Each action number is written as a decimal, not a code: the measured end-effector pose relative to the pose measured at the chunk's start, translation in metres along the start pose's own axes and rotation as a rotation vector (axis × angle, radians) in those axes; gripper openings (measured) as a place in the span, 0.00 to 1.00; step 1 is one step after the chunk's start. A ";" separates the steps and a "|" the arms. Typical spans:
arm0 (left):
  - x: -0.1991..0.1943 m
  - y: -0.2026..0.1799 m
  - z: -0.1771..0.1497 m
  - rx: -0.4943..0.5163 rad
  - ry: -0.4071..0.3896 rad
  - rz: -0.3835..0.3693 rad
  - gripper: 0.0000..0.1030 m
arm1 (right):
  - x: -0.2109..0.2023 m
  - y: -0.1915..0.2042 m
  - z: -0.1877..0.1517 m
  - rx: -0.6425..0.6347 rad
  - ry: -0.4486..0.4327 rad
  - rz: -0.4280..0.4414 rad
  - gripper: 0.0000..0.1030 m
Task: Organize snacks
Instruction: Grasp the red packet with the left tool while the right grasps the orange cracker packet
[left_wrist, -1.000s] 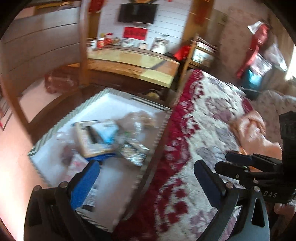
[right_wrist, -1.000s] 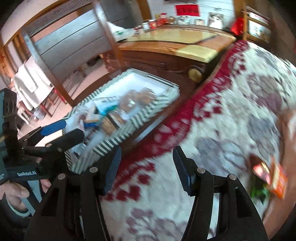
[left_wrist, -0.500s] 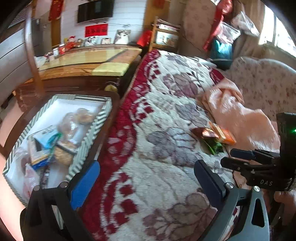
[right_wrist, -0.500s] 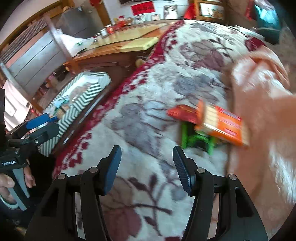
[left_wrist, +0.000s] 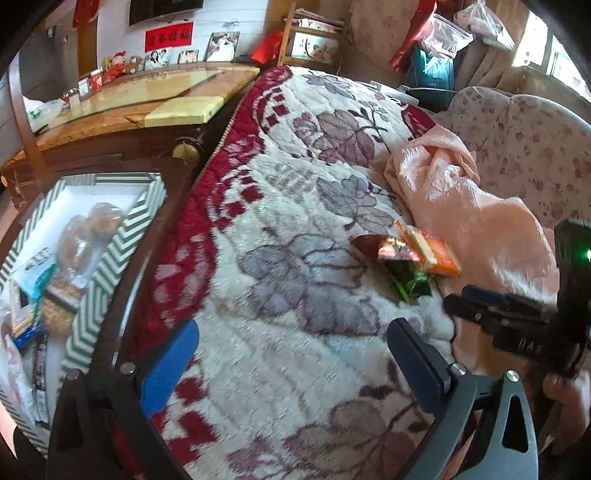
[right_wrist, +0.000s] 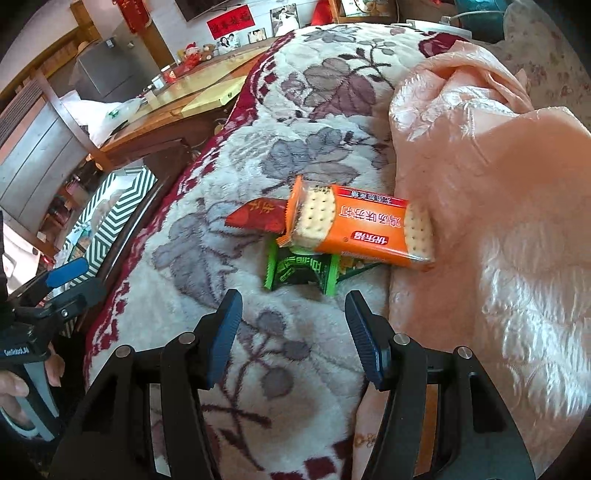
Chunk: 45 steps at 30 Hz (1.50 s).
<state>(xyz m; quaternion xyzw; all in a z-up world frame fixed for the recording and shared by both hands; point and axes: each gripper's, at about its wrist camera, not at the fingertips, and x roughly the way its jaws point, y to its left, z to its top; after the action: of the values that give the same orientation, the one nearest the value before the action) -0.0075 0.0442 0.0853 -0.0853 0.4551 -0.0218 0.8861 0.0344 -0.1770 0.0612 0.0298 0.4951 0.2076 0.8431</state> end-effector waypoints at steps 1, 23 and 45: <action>0.003 -0.003 0.004 0.000 0.003 -0.009 1.00 | 0.001 -0.001 0.000 0.002 0.000 0.001 0.57; 0.127 -0.073 0.078 0.054 0.239 -0.030 1.00 | 0.017 -0.021 -0.008 0.057 0.044 0.067 0.56; 0.127 -0.081 0.056 0.397 0.249 -0.007 1.00 | 0.014 -0.025 -0.006 0.105 0.047 0.088 0.56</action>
<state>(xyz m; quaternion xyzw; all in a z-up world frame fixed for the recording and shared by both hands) 0.1154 -0.0430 0.0287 0.0922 0.5473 -0.1242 0.8225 0.0431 -0.1954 0.0405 0.0908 0.5231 0.2189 0.8187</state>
